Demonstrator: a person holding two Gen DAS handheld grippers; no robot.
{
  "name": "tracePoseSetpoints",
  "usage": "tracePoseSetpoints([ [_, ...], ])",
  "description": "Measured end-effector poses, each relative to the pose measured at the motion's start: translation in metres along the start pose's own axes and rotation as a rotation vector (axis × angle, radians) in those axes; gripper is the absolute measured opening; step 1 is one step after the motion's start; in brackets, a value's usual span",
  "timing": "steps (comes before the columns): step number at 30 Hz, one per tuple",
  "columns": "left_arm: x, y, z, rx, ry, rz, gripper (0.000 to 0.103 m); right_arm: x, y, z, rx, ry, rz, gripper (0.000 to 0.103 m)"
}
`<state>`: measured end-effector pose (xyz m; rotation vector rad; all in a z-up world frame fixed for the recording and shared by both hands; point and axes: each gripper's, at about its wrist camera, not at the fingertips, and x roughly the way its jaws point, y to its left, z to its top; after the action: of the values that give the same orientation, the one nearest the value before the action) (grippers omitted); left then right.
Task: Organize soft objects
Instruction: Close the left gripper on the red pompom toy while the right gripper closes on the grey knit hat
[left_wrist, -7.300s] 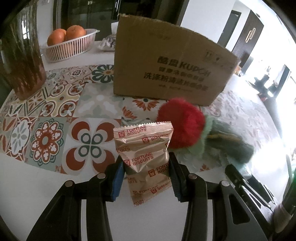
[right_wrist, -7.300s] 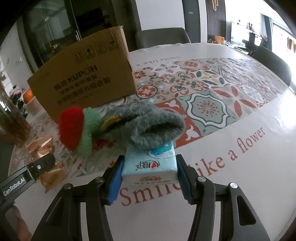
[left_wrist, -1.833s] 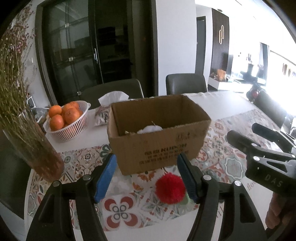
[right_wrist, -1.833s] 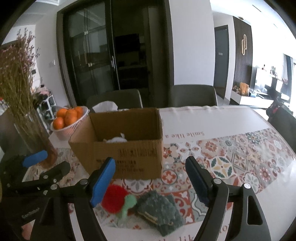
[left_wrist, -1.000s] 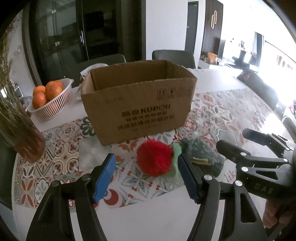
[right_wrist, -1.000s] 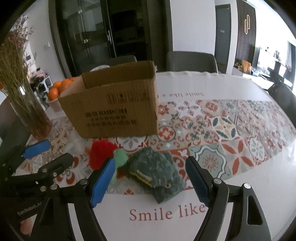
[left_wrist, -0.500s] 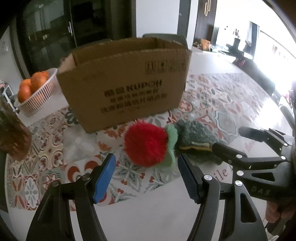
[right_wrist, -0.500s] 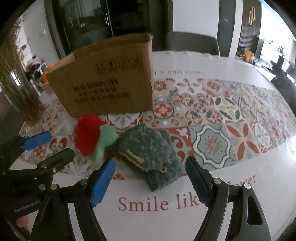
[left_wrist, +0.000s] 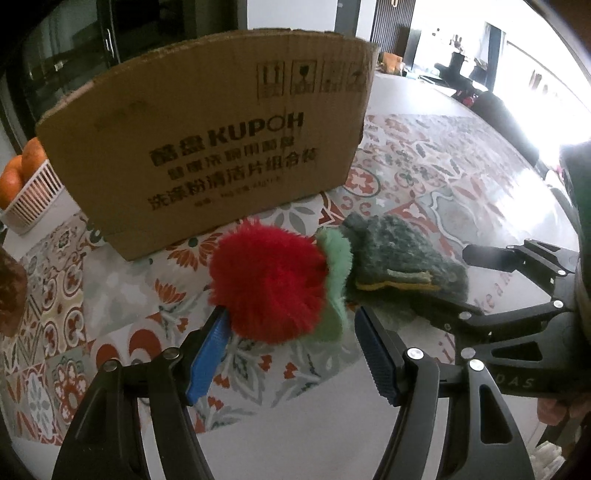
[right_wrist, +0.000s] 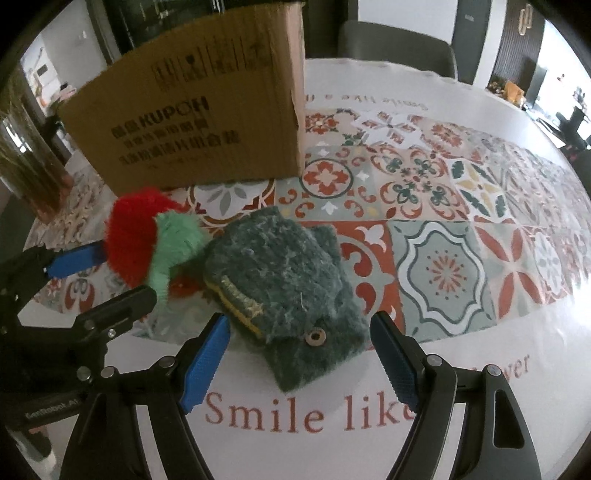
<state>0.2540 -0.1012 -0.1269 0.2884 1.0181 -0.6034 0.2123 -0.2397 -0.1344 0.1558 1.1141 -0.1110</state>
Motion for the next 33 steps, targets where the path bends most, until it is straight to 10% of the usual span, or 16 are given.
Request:
tracePoseSetpoints([
  [18,0.040,0.009,0.015,-0.015,-0.008,-0.031,0.068,0.032,-0.012,0.016,-0.009,-0.061,0.002,0.078],
  [33,0.043,0.017,0.011,-0.088,-0.064,-0.027,0.041,0.022,-0.009,0.008,0.031,-0.146,0.010,0.037],
])
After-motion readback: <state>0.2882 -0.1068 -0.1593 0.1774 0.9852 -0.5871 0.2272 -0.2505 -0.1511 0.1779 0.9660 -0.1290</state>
